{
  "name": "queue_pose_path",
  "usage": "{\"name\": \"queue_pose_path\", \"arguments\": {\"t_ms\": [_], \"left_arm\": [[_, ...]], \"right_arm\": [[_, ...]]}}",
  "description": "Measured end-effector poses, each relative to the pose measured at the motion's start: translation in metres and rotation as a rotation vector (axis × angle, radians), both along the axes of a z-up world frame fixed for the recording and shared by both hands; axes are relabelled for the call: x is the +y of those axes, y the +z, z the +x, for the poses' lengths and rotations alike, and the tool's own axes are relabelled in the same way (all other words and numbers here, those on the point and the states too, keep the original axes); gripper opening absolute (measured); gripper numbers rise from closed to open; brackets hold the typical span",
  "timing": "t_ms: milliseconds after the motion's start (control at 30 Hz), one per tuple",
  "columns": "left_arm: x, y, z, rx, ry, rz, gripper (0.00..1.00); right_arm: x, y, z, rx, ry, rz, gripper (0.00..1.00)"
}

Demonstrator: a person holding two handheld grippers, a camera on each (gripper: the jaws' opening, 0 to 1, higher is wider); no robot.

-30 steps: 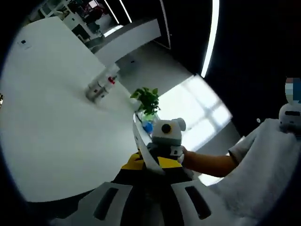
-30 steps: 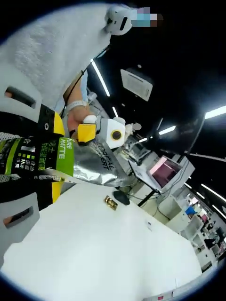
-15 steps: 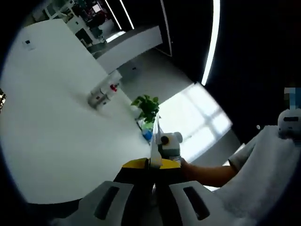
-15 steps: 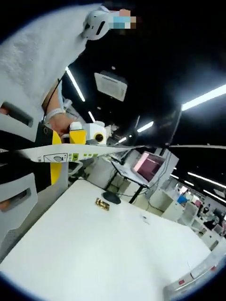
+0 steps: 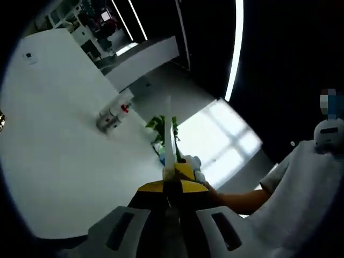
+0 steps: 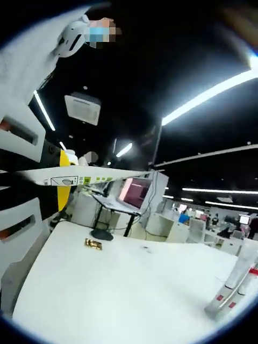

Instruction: Arrange the skincare products in the storage area until every visible bottle or jar stands upright without overlapping.

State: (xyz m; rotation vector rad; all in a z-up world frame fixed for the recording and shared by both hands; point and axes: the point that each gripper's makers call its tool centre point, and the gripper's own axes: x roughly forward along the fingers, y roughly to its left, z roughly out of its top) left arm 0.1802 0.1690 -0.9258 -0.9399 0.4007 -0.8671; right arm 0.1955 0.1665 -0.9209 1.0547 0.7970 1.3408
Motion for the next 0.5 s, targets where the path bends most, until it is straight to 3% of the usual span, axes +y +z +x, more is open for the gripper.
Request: {"name": "queue_pose_path", "arguments": {"t_ms": [33,133,200,300,367,400,433,500], "left_arm": [[-0.001,0.003,-0.002,0.022,-0.013,-0.040,0.03],[0.001,0.002,0.000,0.013,-0.008,-0.032,0.02],[0.001,0.004,-0.002,0.030,-0.023,-0.065,0.01],[0.004,0.005,-0.002,0.028,-0.024,-0.073,0.01],[0.004,0.006,-0.001,0.050,-0.020,-0.099,0.01],[0.002,0.005,-0.001,0.052,-0.031,-0.097,0.00],[-0.001,0.005,-0.003,0.056,-0.047,-0.095,0.00],[-0.003,0.003,-0.003,0.059,-0.052,-0.083,0.00]], "right_arm": [[0.000,0.000,0.000,0.006,0.005,0.003,0.00],[0.000,0.001,0.000,0.024,0.012,0.010,0.00],[-0.001,0.003,0.003,0.037,0.004,0.027,0.00],[-0.014,0.002,0.026,0.054,-0.100,0.028,0.01],[-0.025,0.007,0.033,0.069,-0.111,0.062,0.00],[-0.024,0.010,0.024,0.032,-0.058,0.059,0.00],[-0.025,0.007,0.025,-0.013,-0.070,0.021,0.00],[-0.025,0.010,0.024,0.007,-0.059,0.029,0.00]]}}
